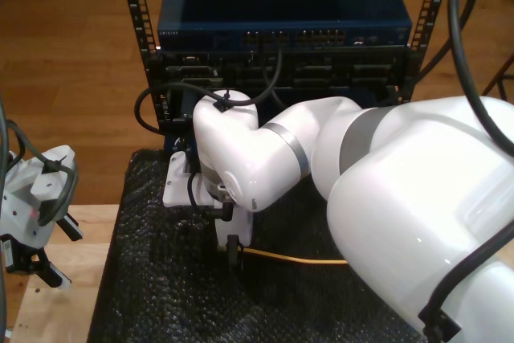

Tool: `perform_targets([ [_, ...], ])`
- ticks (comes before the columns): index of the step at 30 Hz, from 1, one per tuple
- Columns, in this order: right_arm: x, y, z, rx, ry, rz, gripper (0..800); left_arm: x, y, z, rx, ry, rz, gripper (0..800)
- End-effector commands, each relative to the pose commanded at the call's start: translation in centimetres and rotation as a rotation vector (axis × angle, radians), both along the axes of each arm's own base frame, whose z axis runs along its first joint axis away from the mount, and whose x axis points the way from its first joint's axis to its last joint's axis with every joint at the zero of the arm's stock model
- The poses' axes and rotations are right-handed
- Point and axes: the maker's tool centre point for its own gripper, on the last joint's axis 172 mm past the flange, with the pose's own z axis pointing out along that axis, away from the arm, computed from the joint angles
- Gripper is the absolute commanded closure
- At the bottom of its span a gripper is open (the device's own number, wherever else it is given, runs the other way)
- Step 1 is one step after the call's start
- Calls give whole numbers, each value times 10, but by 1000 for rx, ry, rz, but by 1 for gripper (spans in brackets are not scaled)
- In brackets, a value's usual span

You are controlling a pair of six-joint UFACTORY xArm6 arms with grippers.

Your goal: Grab the cable and plug it in

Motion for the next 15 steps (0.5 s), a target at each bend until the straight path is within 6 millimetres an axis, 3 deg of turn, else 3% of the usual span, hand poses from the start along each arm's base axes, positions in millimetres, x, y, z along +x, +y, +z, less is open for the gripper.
perform_targets([
  [15, 0, 11, 1, 4, -7, 13, 180, -1, 0, -1, -2, 4, 0, 0],
])
